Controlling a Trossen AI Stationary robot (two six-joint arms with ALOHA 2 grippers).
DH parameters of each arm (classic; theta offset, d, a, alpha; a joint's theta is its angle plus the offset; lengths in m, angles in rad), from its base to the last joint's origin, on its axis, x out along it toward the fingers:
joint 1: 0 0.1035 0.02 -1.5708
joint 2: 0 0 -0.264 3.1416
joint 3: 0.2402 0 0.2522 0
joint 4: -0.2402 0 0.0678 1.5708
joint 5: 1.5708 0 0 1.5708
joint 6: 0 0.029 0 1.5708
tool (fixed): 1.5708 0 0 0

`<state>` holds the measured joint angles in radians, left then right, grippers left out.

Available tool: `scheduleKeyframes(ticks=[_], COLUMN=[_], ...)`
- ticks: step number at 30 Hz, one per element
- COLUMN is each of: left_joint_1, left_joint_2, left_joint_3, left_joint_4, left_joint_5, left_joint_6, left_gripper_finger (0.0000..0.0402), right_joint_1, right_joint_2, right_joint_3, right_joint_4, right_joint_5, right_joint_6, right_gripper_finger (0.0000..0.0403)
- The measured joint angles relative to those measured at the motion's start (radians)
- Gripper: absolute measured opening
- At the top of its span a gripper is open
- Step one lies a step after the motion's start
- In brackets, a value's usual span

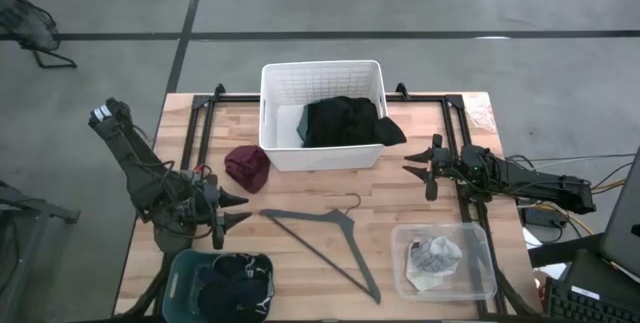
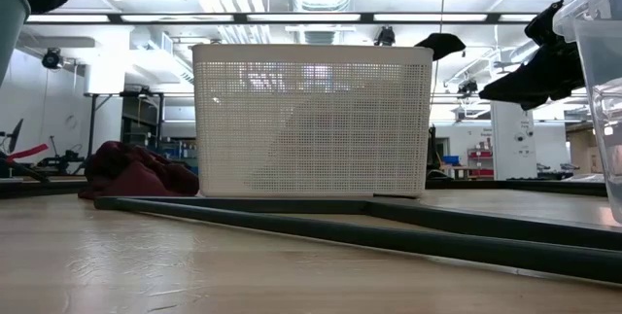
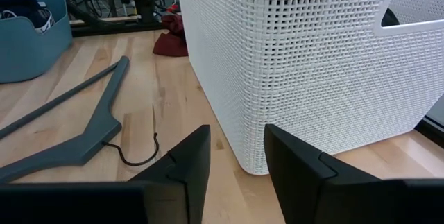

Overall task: Pick & Place Cloths
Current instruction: Put the dark red boxer into the dark green bin

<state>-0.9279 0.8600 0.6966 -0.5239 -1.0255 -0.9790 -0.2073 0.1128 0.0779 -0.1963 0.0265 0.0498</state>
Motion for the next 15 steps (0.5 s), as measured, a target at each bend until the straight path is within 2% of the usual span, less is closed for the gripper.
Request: scheduleKeyframes(ticks=[6, 9, 12, 15], left_joint_1=[0.065, 0.142, 0.233, 0.332], left_joint_2=[-0.008, -0.005, -0.005, 0.005], left_joint_3=[0.04, 0.046, 0.041, 0.038], left_joint_4=[-0.131, -0.232, -0.336, -0.434], left_joint_5=[0.056, 0.169, 0.2, 0.263], left_joint_6=[-0.062, -0.119, -0.233, -0.247], left_gripper_finger=[0.019, 0.019, 0.019, 0.019], right_joint_1=[0.0, 0.0, 0.0, 0.0], right_joint_2=[0.0, 0.0, 0.0, 0.0], right_joint_3=[0.0, 0.0, 0.0, 0.0], right_joint_4=[0.0, 0.0, 0.0, 0.0], right_joint_5=[0.0, 0.0, 0.0, 0.0], right_joint_6=[0.001, 0.0, 0.0, 0.001], right_gripper_finger=[0.0112, 0.0102, 0.0091, 0.008])
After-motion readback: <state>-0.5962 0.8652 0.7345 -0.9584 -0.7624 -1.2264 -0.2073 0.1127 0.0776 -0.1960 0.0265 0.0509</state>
